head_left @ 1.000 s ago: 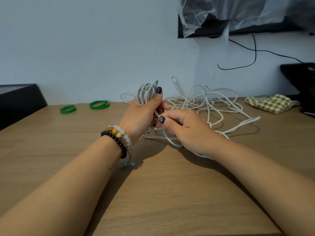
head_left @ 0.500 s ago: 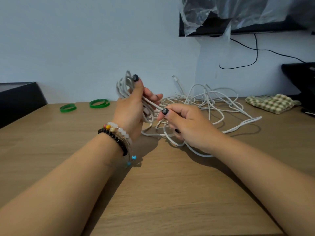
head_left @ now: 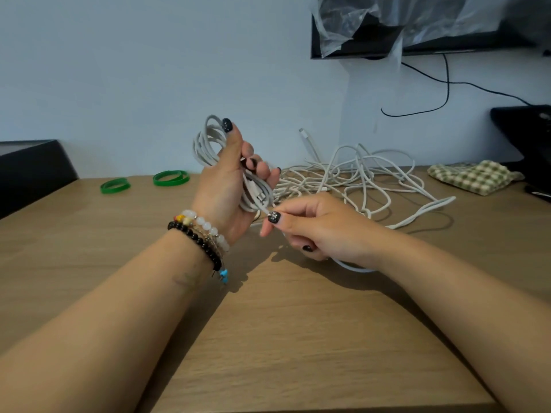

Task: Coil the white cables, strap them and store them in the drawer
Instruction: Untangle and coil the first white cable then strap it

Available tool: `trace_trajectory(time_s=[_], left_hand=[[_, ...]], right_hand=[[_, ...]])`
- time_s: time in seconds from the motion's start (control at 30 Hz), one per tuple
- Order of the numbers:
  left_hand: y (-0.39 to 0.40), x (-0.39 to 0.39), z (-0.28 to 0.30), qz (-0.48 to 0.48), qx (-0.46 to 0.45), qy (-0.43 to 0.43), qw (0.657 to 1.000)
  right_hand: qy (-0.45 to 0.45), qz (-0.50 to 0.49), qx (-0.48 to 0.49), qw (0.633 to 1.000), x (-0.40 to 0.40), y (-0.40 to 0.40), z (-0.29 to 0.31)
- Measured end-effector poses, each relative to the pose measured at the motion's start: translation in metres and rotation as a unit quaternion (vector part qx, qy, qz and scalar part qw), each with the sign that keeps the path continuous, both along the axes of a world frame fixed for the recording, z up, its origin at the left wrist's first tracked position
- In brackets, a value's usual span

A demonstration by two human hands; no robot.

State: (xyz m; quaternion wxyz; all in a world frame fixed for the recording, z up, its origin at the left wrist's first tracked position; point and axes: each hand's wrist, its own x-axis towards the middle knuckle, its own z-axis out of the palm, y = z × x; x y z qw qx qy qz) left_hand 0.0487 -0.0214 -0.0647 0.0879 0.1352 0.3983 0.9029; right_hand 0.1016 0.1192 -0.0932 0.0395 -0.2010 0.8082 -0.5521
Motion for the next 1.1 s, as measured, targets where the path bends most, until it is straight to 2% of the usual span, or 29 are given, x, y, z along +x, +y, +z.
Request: trace_trajectory(time_s=[0.13,0.27,0.37,0.47,0.57,0.67,0.8,1.0,1.1], left_hand=[[-0.001,0.0,0.0,-0.032,0.014,0.002,0.999],[-0.016,-0.01,0.008,-0.06,0.116,-0.041,0.991],[-0.031,-0.017,0.017,-0.037,0.182,-0.033,0.982],[-0.037,-0.02,0.02,0.0,0.192,-0.037,0.981],[-0.032,-0.019,0.017,0.024,0.119,-0.033,0.992],[-0.02,-0.014,0.012,0.048,-0.019,0.005,0.999],[-0.009,-0.011,0.003,0.085,-0.18,0.06,0.978],[-0.01,-0.012,0.002,0.104,-0.156,0.039,0.982],[-0.007,-0.009,-0.001,0.101,-0.223,0.07,0.967]], right_hand=[[-0.022,0.009,-0.001,1.0,-0.002,0.0,-0.001],[-0.024,-0.014,-0.019,0.999,-0.003,0.002,0.001],[-0.002,-0.034,-0.004,0.999,-0.004,0.007,0.005],[0.031,-0.076,0.019,0.996,-0.007,0.012,0.004],[0.07,-0.104,0.06,0.99,-0.008,0.014,0.001],[0.122,-0.125,0.11,0.979,-0.013,0.014,-0.004],[0.201,-0.139,0.163,0.956,-0.015,0.017,-0.005],[0.287,-0.135,0.132,0.939,-0.017,0.017,-0.005],[0.314,-0.147,0.152,0.925,-0.016,0.017,-0.006]])
